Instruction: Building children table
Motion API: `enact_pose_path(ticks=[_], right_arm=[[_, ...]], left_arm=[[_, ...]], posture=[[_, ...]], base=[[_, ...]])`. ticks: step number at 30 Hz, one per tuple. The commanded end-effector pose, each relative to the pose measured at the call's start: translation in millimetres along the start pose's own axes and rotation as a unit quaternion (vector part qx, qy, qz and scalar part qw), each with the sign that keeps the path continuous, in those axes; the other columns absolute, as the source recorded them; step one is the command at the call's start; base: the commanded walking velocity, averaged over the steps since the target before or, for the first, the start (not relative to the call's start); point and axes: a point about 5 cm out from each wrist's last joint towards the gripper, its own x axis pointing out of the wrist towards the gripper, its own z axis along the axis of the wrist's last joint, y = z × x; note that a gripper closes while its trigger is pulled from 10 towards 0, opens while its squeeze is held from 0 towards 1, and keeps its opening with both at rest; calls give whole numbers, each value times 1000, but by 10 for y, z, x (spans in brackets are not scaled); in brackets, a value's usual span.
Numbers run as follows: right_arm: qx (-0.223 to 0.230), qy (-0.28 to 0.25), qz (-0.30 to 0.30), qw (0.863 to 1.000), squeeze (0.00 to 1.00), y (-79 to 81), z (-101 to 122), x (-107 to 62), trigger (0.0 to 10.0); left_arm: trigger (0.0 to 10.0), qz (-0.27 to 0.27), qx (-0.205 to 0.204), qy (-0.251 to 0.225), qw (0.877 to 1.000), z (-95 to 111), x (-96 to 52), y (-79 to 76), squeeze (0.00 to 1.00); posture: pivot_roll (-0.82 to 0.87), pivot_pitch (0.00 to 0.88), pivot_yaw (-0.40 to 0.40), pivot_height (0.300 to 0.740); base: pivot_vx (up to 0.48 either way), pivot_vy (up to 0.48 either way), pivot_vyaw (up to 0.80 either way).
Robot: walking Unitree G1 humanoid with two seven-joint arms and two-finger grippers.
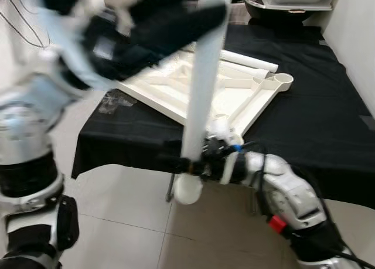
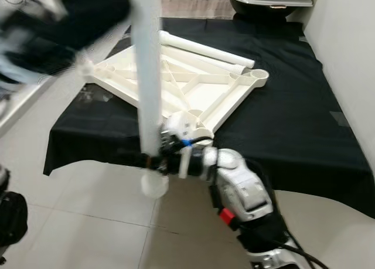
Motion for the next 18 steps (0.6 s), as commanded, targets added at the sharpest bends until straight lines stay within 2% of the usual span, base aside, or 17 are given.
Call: enact_pose_path(ticks=[1, 4, 5, 6, 7, 8, 9, 11, 14, 15, 17, 18], right_arm=[[-3, 2, -8, 1000, 0, 0, -34, -13, 0], [-10, 8, -72, 997, 0, -149, -64, -97, 0], [-10, 8, -72, 997, 0, -149, -64, -97, 0], [-9, 4, -101, 995, 0, -221, -51, -128, 0], [-9, 4, -101, 995, 0, -221, -51, -128, 0], [-12, -6, -135, 991, 0, -309, -12, -176, 0], [-12, -6, -135, 991, 0, -309, -12, -176, 0], [-5, -60, -192, 980, 0, -481, 188, -310, 0], [17, -134, -208, 969, 0, -571, 438, -419, 0], [17, -134, -208, 969, 0, -571, 438, -419, 0], [19, -165, -209, 964, 0, -601, 557, -461, 0], [17, -176, -211, 961, 0, -618, 601, -470, 0]], left_arm=[[10000, -12, 9, -8, 1000, 102, -7, -74, 1000], [10000, 0, 27, -29, 999, 277, -70, -166, 1000], [10000, 0, 27, -29, 999, 277, -70, -166, 1000], [10000, 2, 28, -31, 999, 303, -88, -196, 1000], [10000, 2, 28, -31, 999, 303, -88, -196, 1000], [10000, 5, 21, -36, 999, 332, -119, -236, 1000], [10000, 5, 21, -36, 999, 332, -119, -236, 1000], [10000, 15, -12, -24, 1000, 305, -252, -330, 1000], [10000, 37, -75, 7, 996, 80, -458, -449, 1000], [10000, 37, -75, 7, 996, 80, -458, -449, 1000], [10000, 53, -134, 33, 989, -210, -613, -568, 1000], [10000, 61, -172, 68, 981, -458, -672, -654, 1000]], posture=[[0, 138, 23, 740], [3, 133, 18, 740], [3, 133, 18, 740], [3, 133, 18, 740], [3, 133, 18, 740], [7, 133, 15, 740], [7, 133, 15, 740], [10, 128, 18, 740], [8, 133, 18, 740], [8, 133, 18, 740], [7, 139, 18, 740], [8, 144, 18, 740]], base=[[0, 0, 0], [0, 0, 0], [0, 0, 0], [0, 0, 0], [0, 0, 0], [0, 0, 0], [0, 0, 0], [0, 0, 0], [0, 0, 0], [0, 0, 0], [0, 0, 0], [0, 0, 0]])
